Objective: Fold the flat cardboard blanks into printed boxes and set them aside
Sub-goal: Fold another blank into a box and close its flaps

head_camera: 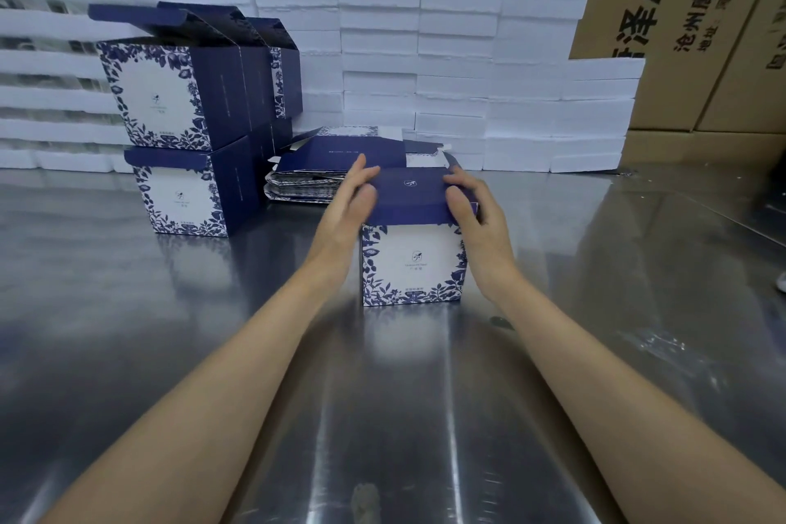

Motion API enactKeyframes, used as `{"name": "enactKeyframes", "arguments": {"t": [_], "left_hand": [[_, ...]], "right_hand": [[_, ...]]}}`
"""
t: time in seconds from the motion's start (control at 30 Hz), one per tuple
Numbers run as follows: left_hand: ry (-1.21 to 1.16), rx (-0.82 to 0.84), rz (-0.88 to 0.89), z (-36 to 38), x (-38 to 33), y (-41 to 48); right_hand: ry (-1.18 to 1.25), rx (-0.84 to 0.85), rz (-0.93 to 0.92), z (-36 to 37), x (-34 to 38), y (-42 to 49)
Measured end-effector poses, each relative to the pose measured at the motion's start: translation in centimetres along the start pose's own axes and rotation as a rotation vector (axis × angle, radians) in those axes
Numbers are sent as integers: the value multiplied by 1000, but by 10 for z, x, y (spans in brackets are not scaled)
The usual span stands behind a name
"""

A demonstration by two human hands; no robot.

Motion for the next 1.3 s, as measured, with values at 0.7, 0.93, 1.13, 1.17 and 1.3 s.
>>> {"name": "enactKeyframes", "arguments": {"t": [0.7,0.93,1.13,1.17,1.3], "left_hand": [[144,-232,260,1,-51,-1],[410,-142,402,12,-62,-6],[401,-161,453,15,-65,-7],[370,-169,432,16,-63,-7],[155,-264,284,5,-51,-4]], "right_hand": [[-124,-117,-237,-1,43,-4],[-306,-101,-396,13,50,-15],[-337,-119,-435,11,57,-15],[-313,-128,-415,10,57,-15],[-59,-189,-258,-3,52,-9]]}}
Point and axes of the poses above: each hand's wrist, its own y-axis towards the middle knuckle, its own z-axis out of the palm, x = y × z, the point moved 6 cm from there along y, towards the middle knuckle, and after that the axes turned 8 degrees about z, right-handed, at the moved point
